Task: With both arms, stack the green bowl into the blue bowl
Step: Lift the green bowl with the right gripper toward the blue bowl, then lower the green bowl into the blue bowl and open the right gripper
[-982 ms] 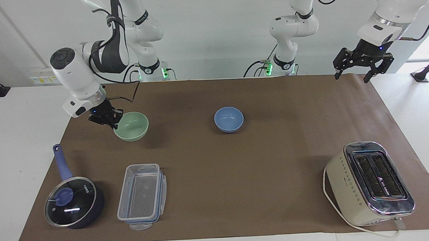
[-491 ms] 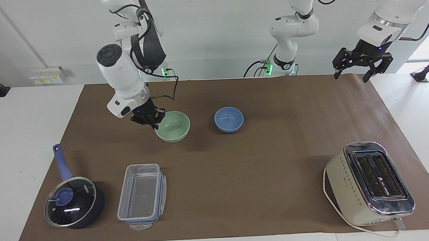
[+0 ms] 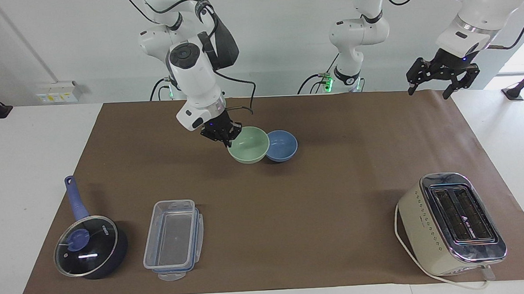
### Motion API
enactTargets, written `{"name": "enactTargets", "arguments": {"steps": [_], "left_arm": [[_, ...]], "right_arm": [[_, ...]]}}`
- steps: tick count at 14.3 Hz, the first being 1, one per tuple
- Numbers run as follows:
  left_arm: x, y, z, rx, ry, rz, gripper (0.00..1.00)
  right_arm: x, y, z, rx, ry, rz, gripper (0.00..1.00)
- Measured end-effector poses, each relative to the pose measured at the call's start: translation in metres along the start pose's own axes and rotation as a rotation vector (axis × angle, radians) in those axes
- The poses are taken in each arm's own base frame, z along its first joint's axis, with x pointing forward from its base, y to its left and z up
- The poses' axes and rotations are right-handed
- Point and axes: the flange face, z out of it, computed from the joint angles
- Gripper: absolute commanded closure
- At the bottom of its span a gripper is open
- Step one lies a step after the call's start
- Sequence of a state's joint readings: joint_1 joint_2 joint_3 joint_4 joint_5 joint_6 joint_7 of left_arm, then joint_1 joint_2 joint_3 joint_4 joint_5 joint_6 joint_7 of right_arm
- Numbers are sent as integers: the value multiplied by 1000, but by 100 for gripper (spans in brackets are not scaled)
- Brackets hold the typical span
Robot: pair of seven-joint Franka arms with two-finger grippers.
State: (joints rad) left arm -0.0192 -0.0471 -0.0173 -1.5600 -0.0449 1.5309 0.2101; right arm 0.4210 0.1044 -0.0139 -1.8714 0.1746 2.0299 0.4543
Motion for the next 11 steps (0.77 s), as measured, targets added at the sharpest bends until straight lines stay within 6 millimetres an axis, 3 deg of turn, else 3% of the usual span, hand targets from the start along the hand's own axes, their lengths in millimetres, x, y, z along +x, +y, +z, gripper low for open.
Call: {"name": "enactTargets", "arguments": {"steps": [4, 11], "left_arm": [[0, 2, -2, 1, 5, -6, 0], [0, -1, -2, 1, 3, -14, 0]], "right_arm": [[-28, -47, 32, -18, -33, 12, 100], [-53, -71, 69, -20, -29, 5, 100]]}}
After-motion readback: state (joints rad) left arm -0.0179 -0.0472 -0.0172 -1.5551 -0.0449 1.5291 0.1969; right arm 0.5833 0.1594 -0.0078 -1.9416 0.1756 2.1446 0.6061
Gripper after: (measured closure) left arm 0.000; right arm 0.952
